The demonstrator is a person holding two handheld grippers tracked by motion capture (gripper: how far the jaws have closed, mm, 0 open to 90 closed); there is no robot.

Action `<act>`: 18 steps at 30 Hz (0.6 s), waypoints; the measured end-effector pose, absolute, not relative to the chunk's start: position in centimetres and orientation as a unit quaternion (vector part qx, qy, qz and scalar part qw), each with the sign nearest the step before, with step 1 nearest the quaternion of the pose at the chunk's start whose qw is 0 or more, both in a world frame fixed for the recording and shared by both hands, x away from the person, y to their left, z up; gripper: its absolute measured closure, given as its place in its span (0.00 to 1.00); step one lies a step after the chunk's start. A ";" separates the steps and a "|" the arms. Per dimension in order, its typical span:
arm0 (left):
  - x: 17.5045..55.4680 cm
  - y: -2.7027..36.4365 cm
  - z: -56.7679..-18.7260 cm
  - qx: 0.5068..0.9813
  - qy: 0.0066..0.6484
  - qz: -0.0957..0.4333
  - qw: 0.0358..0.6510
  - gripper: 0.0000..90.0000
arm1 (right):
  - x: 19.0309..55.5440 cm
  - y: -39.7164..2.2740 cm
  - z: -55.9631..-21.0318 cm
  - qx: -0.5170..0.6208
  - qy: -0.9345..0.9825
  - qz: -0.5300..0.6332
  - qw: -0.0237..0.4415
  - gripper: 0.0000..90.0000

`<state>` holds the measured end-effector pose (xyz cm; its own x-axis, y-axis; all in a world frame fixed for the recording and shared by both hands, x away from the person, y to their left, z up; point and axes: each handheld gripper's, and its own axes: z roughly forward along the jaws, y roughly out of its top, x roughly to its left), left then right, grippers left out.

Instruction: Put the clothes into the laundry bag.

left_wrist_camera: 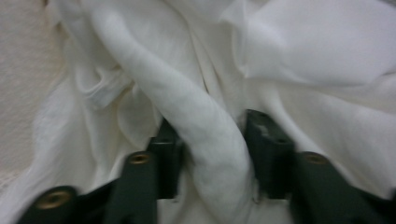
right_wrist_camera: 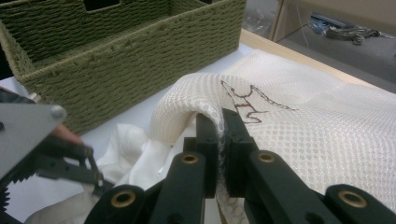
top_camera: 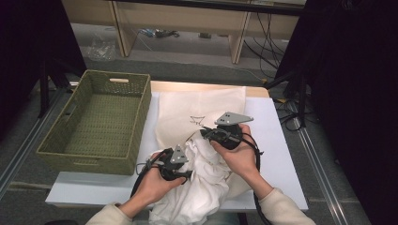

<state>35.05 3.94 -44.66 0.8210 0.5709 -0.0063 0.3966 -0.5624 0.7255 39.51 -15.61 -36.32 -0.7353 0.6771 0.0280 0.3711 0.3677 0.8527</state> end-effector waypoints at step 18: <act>38.4 1.7 -41.3 0.817 0.299 0.152 0.468 0.95 | 38.9 -14.5 -36.7 0.304 0.817 0.460 0.168 0.98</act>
<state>38.38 1.75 -41.32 0.7749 0.6313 -0.0315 0.3464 -0.3824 0.8566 38.88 -14.47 -36.71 -0.7584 0.6518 0.0058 0.3434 0.3920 0.8535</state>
